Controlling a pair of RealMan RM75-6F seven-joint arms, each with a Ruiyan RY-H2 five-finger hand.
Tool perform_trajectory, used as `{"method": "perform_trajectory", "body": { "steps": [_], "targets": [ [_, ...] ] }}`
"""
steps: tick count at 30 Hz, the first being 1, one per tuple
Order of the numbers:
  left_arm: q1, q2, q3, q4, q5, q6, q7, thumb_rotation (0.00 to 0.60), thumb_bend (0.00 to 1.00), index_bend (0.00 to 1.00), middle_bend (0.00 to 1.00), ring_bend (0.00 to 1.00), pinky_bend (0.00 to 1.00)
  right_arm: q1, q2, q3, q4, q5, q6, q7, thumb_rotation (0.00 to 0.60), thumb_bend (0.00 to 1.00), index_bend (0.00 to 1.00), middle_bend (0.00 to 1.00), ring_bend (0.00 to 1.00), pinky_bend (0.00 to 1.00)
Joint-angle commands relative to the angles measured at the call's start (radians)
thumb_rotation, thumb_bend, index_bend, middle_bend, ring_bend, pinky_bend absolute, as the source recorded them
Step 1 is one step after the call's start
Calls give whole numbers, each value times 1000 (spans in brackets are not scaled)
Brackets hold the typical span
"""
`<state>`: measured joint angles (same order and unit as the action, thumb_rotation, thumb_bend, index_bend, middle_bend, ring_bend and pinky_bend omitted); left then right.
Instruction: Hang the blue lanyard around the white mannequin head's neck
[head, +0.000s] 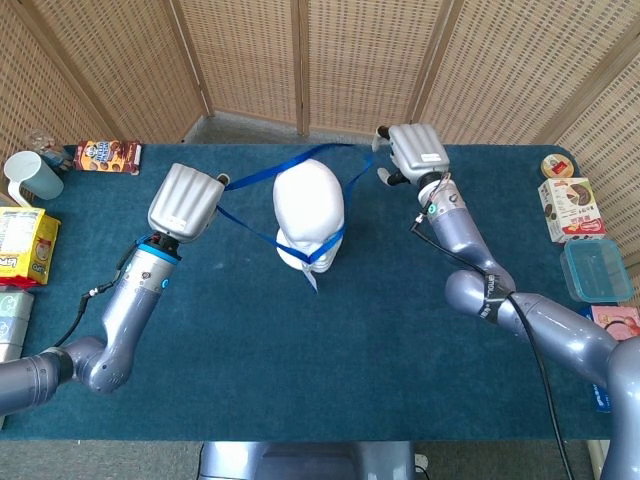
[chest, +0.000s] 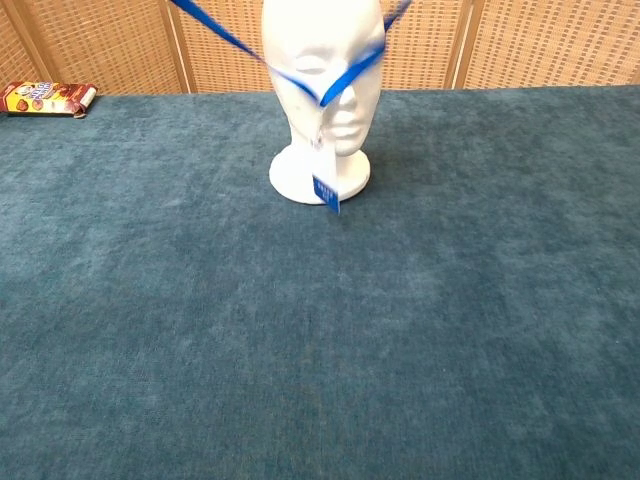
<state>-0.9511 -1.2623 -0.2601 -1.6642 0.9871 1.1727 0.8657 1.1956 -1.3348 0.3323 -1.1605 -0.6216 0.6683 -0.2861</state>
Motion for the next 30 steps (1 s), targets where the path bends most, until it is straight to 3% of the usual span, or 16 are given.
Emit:
{"method": "perform_trajectory", "body": {
  "steps": [1,25,30],
  "targets": [
    [-3,-3,1,-1,-7,1,9,600,223,596,1000,1000,1000,3,3,-5,-1,8,1,-11,600,333,379,972,1000,1000],
    [34,36,21,-58,-18,50,3,600,135,458,1000,998,1000,-20,44,-15,-75,30,69,-39,600,269,337,977,1000,1000],
    [89,77,39,-99,20,92,-53,600,134,453,925,904,1000,-63,84,-5,-169,-15,124,-7,600,260,337,955,1000,1000]
  ]
}}
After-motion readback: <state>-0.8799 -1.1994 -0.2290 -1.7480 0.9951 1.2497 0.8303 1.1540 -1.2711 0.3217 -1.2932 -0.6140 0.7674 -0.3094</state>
